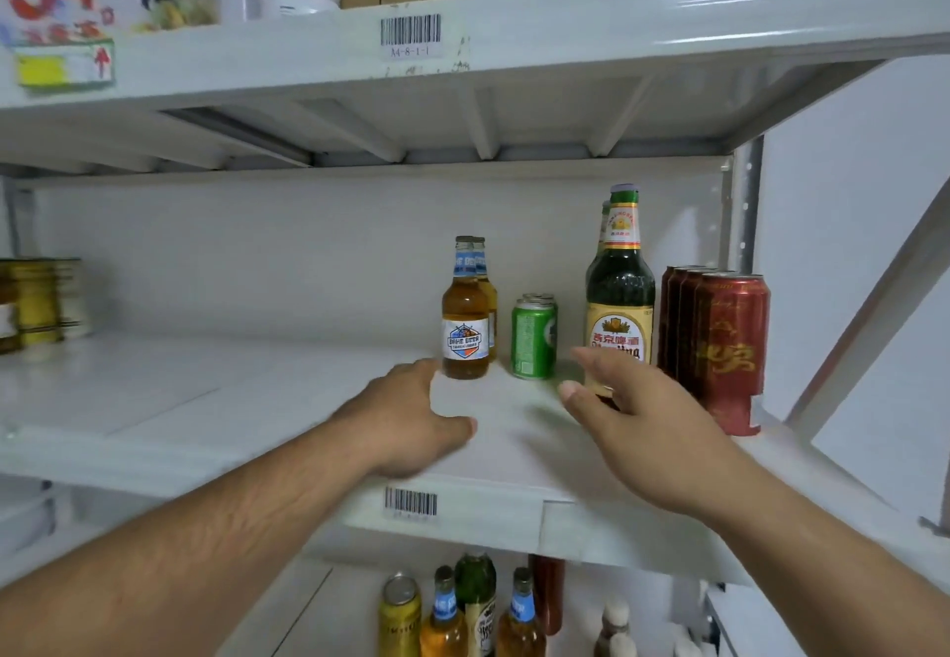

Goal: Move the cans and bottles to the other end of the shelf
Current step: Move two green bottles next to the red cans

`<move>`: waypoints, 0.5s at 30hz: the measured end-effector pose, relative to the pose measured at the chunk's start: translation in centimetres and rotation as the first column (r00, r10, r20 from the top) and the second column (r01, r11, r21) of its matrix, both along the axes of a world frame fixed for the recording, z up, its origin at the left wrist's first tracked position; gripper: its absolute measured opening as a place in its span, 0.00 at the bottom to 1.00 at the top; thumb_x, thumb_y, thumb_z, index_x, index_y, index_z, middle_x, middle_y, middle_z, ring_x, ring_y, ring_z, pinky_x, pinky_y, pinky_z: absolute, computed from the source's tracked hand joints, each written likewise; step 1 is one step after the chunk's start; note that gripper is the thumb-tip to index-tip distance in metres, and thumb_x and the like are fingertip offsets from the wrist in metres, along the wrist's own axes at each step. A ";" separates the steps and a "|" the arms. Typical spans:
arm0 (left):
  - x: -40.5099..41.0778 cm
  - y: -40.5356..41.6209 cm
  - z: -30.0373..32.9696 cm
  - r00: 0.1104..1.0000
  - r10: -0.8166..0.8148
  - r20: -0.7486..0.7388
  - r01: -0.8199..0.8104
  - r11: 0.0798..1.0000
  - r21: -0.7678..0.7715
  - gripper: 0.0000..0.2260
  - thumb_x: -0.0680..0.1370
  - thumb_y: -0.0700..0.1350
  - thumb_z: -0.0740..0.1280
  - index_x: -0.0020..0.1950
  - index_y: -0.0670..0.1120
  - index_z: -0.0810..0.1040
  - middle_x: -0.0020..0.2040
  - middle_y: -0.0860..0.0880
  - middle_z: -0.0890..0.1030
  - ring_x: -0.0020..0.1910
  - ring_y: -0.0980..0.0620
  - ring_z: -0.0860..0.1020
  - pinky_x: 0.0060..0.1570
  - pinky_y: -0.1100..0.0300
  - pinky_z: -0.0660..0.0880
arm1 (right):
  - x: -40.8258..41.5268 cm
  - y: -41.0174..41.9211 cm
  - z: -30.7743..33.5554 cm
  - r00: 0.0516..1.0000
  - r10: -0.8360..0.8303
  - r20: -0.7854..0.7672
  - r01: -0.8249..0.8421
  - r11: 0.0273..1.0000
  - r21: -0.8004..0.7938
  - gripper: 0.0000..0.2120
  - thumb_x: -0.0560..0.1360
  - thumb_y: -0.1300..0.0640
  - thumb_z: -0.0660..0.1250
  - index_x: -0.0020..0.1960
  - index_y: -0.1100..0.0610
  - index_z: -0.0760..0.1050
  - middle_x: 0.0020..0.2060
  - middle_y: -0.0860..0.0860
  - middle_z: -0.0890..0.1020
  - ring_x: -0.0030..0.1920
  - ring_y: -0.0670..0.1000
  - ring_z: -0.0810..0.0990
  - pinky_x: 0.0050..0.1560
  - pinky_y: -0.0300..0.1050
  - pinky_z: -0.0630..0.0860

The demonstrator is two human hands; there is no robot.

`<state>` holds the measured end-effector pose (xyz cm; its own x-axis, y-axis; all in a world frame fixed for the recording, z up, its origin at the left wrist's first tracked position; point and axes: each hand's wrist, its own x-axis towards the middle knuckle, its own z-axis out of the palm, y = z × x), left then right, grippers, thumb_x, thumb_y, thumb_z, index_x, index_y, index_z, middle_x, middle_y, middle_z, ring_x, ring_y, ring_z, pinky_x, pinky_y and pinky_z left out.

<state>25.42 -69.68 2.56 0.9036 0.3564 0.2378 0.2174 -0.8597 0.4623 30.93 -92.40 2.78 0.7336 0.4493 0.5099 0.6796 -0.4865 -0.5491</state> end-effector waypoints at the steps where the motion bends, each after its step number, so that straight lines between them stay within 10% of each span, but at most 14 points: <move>1: -1.0 1.1 0.0 0.999 0.032 -0.011 -0.032 0.999 0.016 0.41 0.77 0.62 0.69 0.84 0.52 0.54 0.83 0.51 0.60 0.79 0.49 0.64 0.74 0.57 0.66 | -0.7 1.1 0.1 1.000 0.025 0.001 -0.024 0.998 -0.064 0.27 0.81 0.42 0.62 0.78 0.47 0.64 0.73 0.46 0.72 0.66 0.46 0.74 0.66 0.41 0.69; 15: -22.2 22.0 -0.4 0.908 0.419 -0.022 -0.417 0.907 0.060 0.40 0.79 0.62 0.66 0.85 0.53 0.52 0.83 0.51 0.60 0.78 0.47 0.65 0.72 0.52 0.68 | -13.3 27.9 1.3 0.921 0.386 0.048 -0.305 0.793 -0.528 0.37 0.80 0.34 0.55 0.83 0.51 0.53 0.81 0.46 0.56 0.81 0.48 0.52 0.78 0.48 0.55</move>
<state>3.25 -47.73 2.13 0.6821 0.6910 0.2394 0.5768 -0.7096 0.4047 17.61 -64.54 4.12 0.4160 0.8797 0.2302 0.9069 -0.3826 -0.1766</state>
